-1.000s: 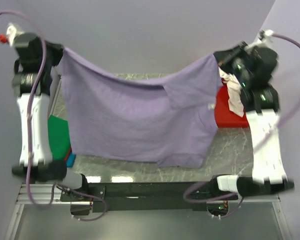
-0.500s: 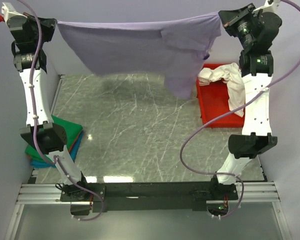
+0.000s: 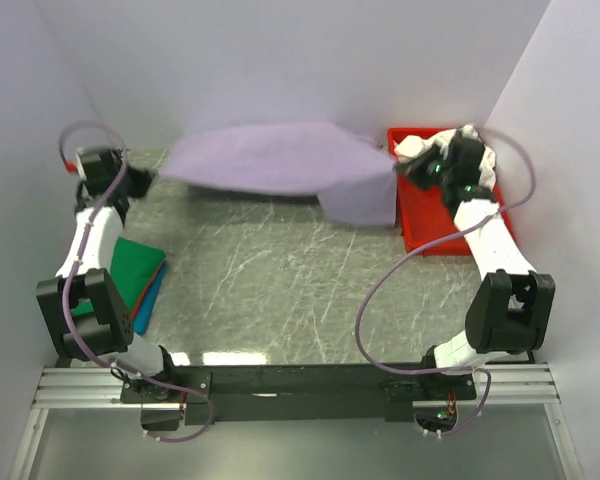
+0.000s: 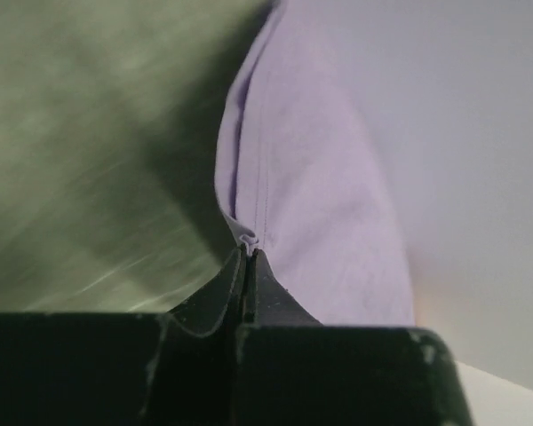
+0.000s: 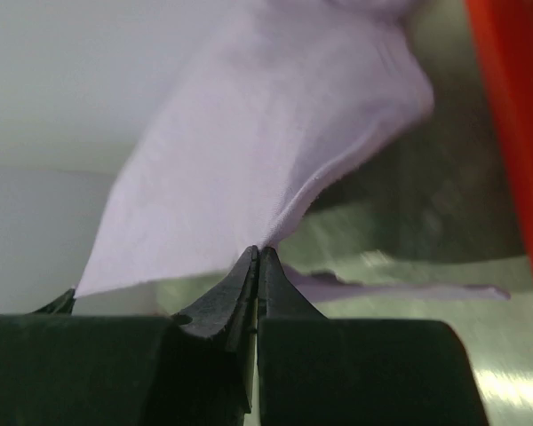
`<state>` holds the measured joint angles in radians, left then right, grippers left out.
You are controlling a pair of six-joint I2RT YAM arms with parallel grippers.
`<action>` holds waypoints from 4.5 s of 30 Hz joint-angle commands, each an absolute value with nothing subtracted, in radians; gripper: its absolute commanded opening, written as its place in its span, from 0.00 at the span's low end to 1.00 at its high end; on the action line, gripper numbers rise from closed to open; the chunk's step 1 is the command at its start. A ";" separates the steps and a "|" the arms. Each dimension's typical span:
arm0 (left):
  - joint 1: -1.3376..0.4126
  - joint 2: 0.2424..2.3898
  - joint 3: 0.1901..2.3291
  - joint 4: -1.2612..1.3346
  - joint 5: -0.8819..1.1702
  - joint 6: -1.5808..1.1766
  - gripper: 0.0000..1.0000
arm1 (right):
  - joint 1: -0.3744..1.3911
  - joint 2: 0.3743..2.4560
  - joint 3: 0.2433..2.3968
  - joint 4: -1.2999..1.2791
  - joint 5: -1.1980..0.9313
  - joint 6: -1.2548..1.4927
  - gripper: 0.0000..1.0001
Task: Fold and stack the t-shirts
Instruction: Flatten the tshirt out, then fold the tshirt
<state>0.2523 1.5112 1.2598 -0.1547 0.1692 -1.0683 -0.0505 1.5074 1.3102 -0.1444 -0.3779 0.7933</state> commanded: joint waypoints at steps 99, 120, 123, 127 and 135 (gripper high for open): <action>0.210 0.851 0.479 -0.402 -0.252 -1.112 0.01 | -0.034 0.433 0.636 -0.864 -0.222 0.698 0.00; 0.075 1.353 0.845 -0.345 -0.290 -1.101 0.01 | -0.025 0.899 0.848 -0.505 -0.239 0.752 0.00; 0.074 1.440 0.910 -0.357 -0.307 -1.109 0.01 | -0.018 1.032 0.923 -0.448 -0.232 0.755 0.00; 0.075 1.517 0.968 -0.373 -0.318 -1.120 0.01 | -0.005 1.239 1.049 -0.430 -0.235 0.739 0.00; 0.075 1.628 1.072 -0.413 -0.325 -1.144 0.01 | 0.023 1.453 1.264 -0.451 -0.210 0.707 0.00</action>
